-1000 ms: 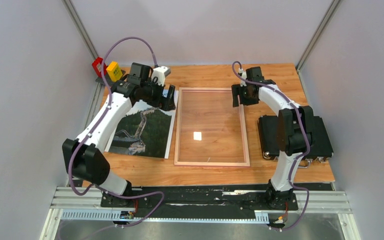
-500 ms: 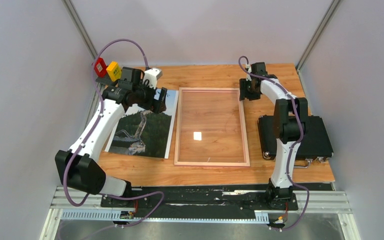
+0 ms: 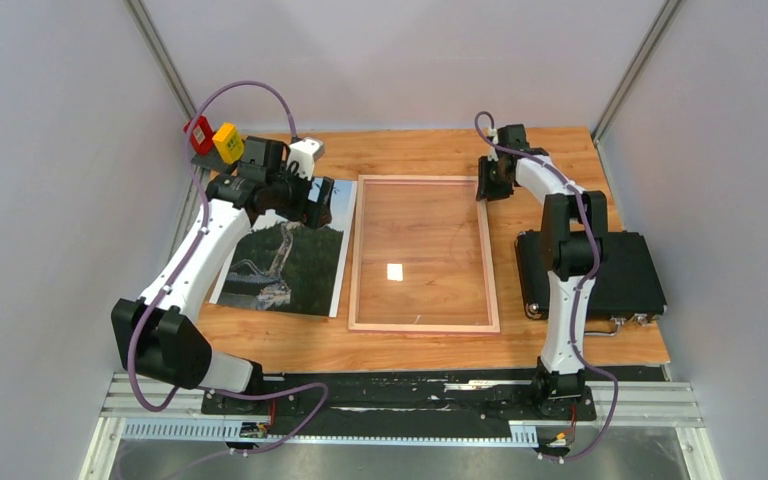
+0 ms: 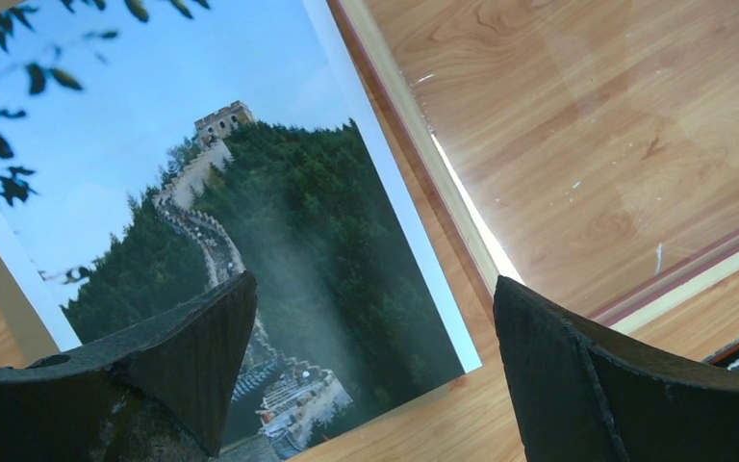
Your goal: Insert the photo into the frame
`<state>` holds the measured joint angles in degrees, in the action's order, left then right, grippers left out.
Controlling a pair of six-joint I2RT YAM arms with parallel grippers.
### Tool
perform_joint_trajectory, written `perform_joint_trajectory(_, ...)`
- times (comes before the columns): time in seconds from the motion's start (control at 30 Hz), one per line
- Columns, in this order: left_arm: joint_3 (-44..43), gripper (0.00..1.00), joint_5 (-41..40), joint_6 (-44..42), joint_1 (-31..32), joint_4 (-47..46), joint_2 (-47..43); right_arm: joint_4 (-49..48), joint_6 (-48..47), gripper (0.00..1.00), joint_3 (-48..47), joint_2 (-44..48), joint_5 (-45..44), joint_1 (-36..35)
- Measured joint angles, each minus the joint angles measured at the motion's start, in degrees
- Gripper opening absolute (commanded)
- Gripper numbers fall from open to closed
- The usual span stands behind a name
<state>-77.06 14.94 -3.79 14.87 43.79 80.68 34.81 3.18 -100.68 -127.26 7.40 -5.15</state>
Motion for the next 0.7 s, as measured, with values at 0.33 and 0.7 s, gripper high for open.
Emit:
perform_joint_trajectory(0.33, 1.8, 1.0, -2.6, -0.6, -0.6, -0.4, 0.0, 0.2, 3.7, 0.04, -2.8, -2.0, 1.7, 0.9)
perform_joint_trajectory(0.7, 3.8, 1.0, -5.0, -0.7, -1.2, -3.1, 0.8, 0.1, 8.5, 0.0, -3.8, -3.0, 3.8, 3.1)
